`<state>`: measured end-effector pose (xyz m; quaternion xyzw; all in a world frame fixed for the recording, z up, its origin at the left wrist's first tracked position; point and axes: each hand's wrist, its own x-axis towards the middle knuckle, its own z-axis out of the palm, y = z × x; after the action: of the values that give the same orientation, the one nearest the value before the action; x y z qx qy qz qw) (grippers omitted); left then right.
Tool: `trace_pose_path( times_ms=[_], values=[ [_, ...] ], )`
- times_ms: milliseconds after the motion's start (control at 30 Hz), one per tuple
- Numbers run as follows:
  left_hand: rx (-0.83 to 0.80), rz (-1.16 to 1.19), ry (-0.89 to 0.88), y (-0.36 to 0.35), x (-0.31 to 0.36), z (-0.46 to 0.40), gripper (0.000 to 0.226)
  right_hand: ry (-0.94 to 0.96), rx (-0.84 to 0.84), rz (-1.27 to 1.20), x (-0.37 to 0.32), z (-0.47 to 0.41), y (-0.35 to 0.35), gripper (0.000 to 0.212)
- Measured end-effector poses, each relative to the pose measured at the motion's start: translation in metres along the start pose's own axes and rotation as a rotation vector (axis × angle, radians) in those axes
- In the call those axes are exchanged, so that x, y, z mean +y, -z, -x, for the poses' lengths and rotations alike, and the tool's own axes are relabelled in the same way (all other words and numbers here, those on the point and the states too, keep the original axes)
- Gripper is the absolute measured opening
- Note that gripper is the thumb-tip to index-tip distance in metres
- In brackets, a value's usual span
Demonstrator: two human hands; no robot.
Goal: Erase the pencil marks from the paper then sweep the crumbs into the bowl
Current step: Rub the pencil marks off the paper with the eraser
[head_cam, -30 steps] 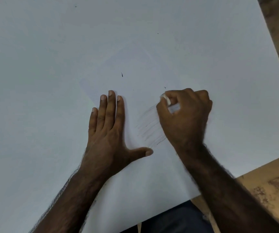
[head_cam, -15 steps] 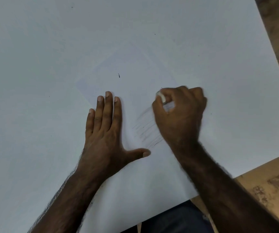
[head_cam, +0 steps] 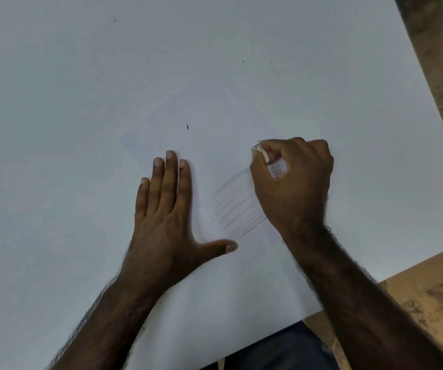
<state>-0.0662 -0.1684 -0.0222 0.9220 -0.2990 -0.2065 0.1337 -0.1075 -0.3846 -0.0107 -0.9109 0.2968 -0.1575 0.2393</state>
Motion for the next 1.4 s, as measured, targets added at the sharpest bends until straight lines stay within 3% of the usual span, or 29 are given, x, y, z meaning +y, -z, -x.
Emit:
trace_pose_path(
  times_ms=[167, 300, 367, 500, 733, 833, 933, 1133, 1300, 1400],
  values=[
    [-0.004, 0.009, 0.0, 0.005, 0.006, 0.0, 0.141, 0.02, -0.015, -0.013, 0.003, 0.01, 0.001, 0.011],
    [0.107, 0.094, -0.049, 0.009, 0.018, -0.014, 0.107, 0.012, -0.029, -0.034, 0.006, 0.009, 0.0, 0.011],
    [0.077, 0.164, -0.054, 0.009, 0.026, -0.027, 0.102, 0.002, -0.041, -0.045, 0.005, 0.01, 0.001, 0.011],
    [-0.026, 0.099, -0.065, 0.002, 0.035, -0.04, 0.115, 0.019, -0.084, -0.034, 0.005, 0.015, 0.003, 0.013],
    [0.074, 0.079, -0.104, -0.008, 0.034, -0.038, 0.107, 0.245, -0.228, 0.024, -0.005, 0.039, 0.008, 0.014],
    [0.042, 0.042, -0.098, -0.009, 0.033, -0.039, 0.129, 0.171, -0.092, 0.096, 0.015, 0.013, 0.014, 0.01],
    [0.021, 0.018, -0.09, -0.009, 0.032, -0.04, 0.135, 0.004, 0.009, 0.116, 0.03, -0.007, 0.019, 0.009],
    [0.068, 0.06, -0.089, -0.009, 0.034, -0.039, 0.115, 0.265, -0.212, 0.053, -0.007, 0.033, 0.009, 0.012],
    [0.049, 0.008, -0.102, -0.011, 0.031, -0.04, 0.134, 0.044, -0.024, 0.131, 0.018, -0.005, 0.018, 0.01],
    [0.074, 0.027, -0.104, -0.011, 0.032, -0.039, 0.126, 0.099, -0.089, 0.095, -0.003, 0.014, 0.011, 0.011]
  ],
)
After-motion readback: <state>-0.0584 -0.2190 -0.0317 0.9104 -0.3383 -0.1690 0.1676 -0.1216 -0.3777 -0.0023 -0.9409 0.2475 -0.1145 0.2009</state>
